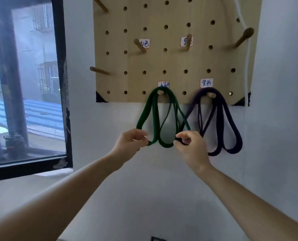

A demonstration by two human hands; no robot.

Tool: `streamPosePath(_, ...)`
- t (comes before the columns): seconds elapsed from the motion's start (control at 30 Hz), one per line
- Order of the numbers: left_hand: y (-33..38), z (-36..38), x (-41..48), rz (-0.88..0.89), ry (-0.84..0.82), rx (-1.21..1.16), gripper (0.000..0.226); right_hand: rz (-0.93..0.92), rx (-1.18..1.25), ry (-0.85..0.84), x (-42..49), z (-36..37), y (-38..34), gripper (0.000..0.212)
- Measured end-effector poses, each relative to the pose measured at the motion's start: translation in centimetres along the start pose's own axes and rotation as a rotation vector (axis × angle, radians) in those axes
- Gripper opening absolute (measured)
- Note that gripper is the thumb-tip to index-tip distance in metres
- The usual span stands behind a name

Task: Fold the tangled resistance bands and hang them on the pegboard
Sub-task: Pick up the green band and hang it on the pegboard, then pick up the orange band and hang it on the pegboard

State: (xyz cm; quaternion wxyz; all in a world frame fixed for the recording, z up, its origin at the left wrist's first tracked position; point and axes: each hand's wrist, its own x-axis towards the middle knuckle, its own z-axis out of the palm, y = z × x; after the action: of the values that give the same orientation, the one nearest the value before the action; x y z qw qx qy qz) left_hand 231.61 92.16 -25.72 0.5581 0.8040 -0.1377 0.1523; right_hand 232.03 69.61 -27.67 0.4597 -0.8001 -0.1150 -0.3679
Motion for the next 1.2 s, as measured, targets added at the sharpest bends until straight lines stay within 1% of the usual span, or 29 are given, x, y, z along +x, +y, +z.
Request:
streamPosePath(0.07,-2.3,0.1,-2.2,-0.044,-0.037,0.019,0.018,0.071,0.075,-0.061,-2.4,0.6,1.2,0.010)
streamPosePath(0.13,-5.0,0.6,-4.5,-0.099,-0.071,0.026,0.015,0.172,0.122,-0.157,-5.1,1.3,2.7,0.003)
streamPosePath(0.23,-10.1,1.7,-8.1,-0.193,-0.129,0.050,0.013,0.277,0.148,-0.353,-9.7,2.7,5.7,0.013)
streamPosePath(0.3,-13.9,2.6,-10.4,-0.252,-0.191,0.107,0.013,0.306,0.105,-0.505,-12.9,3.9,7.9,0.014)
streamPosePath(0.4,-19.8,4.0,-13.9,-0.327,-0.291,0.213,0.013,0.362,0.014,-0.715,-17.7,5.8,11.2,0.009)
streamPosePath(0.47,-23.3,4.9,-16.2,-0.385,-0.334,0.255,0.014,0.376,-0.036,-0.807,-20.8,7.3,13.2,0.007)
streamPosePath(0.6,-29.4,6.9,-20.4,-0.494,-0.369,0.290,0.014,0.372,-0.121,-1.004,-26.0,10.3,16.6,0.004)
streamPosePath(0.67,-32.3,7.8,-22.1,-0.537,-0.394,0.317,0.013,0.372,-0.171,-1.105,-28.2,11.9,18.5,0.008)
streamPosePath(0.73,-35.0,8.6,-23.6,-0.590,-0.424,0.340,0.011,0.386,-0.207,-1.186,-30.3,13.1,20.4,0.009)
streamPosePath(0.8,-37.5,9.5,-25.0,-0.641,-0.462,0.377,0.015,0.401,-0.235,-1.262,-32.2,14.0,22.0,0.012)
streamPosePath(0.93,-42.5,11.4,-29.0,-0.736,-0.527,0.453,0.010,0.448,-0.320,-1.356,-36.6,14.9,25.5,0.015)
streamPosePath(1.0,-44.8,12.2,-31.6,-0.758,-0.610,0.484,0.010,0.483,-0.358,-1.408,-39.2,14.8,27.3,0.015)
streamPosePath(1.07,-46.6,12.7,-34.1,-0.771,-0.684,0.506,0.018,0.520,-0.388,-1.450,-41.8,14.5,28.8,0.015)
streamPosePath(1.13,-48.1,12.9,-36.2,-0.783,-0.697,0.512,0.019,0.550,-0.403,-1.480,-44.1,14.3,30.2,0.018)
streamPosePath(1.2,-49.3,13.2,-37.9,-0.797,-0.665,0.526,0.018,0.579,-0.415,-1.510,-46.1,14.3,31.4,0.023)
